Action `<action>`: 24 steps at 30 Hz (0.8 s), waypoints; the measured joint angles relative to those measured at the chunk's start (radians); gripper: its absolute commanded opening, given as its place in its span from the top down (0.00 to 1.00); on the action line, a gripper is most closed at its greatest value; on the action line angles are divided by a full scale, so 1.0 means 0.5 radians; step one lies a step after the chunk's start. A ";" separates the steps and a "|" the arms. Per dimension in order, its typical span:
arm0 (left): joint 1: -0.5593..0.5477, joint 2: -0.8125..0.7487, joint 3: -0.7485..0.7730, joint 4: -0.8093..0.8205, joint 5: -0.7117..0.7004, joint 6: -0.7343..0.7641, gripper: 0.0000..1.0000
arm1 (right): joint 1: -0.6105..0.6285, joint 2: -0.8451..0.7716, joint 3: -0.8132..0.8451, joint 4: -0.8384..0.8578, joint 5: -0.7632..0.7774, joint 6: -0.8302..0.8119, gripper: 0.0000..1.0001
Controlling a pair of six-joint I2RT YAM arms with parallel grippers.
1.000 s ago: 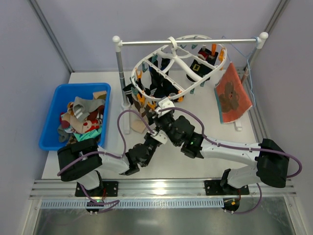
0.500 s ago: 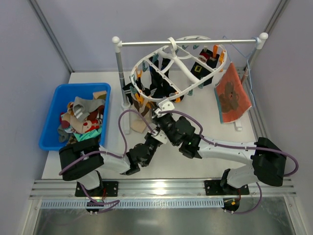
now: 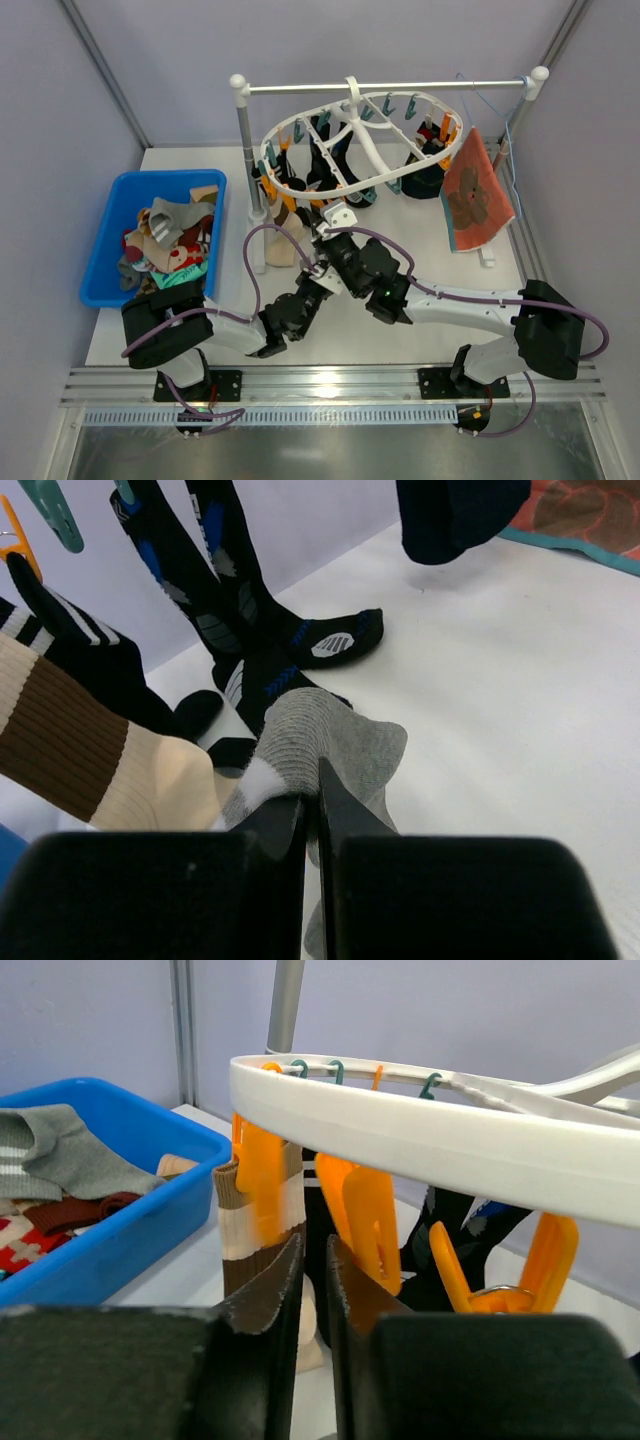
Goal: Remove the socks clipped to the hanger
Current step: Remove the sock from the hanger, then place the sock in the bin.
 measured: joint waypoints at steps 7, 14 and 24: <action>-0.002 -0.006 -0.002 0.002 -0.060 0.012 1.00 | 0.000 -0.121 -0.108 -0.069 -0.037 0.064 0.18; 0.005 -0.315 -0.045 -0.320 0.037 -0.038 1.00 | -0.002 -0.415 -0.374 -0.113 -0.011 0.137 0.12; 0.390 -1.199 -0.040 -1.298 0.145 -0.716 1.00 | 0.002 -1.064 -0.782 -0.224 0.105 0.148 0.05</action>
